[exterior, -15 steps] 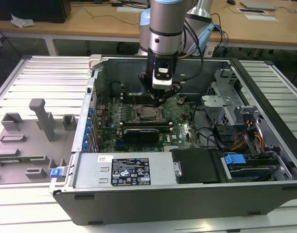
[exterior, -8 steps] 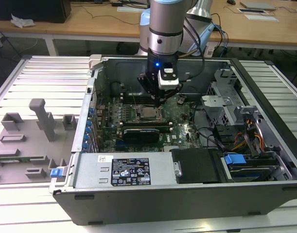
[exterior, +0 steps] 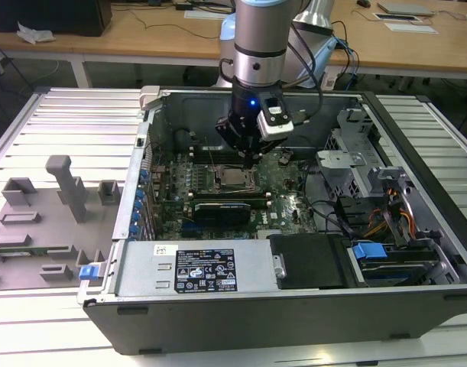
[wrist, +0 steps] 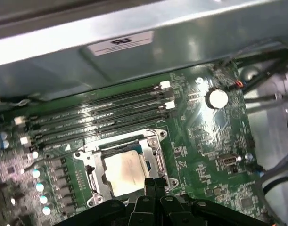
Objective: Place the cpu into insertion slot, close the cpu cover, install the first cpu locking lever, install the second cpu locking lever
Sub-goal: 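Close the cpu cover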
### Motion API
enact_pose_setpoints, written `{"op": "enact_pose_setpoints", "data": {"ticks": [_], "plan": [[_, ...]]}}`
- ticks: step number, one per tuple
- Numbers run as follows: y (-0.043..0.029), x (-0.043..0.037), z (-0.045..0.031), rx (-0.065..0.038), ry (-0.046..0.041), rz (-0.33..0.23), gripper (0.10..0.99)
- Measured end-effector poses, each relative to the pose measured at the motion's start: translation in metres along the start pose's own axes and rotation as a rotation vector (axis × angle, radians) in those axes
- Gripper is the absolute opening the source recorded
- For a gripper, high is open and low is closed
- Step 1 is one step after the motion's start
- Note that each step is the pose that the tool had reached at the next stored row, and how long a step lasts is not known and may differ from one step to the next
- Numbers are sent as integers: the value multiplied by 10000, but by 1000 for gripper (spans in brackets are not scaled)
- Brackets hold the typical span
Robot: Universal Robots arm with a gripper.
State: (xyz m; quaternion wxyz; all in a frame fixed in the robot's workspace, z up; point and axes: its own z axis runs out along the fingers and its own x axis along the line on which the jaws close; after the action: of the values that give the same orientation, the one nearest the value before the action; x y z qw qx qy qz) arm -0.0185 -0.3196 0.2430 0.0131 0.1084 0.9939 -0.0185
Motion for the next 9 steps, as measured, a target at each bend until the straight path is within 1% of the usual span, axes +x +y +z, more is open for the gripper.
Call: {"op": "enact_pose_setpoints", "data": {"ticks": [1, 2, 4, 5, 6, 9], "plan": [[0, 0, 0, -5, -6, -181, 106], [0, 0, 0, -15, -18, -546, 106], [0, 0, 1, -32, -33, -981, 106], [0, 0, 1, -51, -45, -1386, 106], [-1, 1, 1, -78, -50, -1592, 106], [-7, 0, 2, -239, -34, -1771, 106]]}}
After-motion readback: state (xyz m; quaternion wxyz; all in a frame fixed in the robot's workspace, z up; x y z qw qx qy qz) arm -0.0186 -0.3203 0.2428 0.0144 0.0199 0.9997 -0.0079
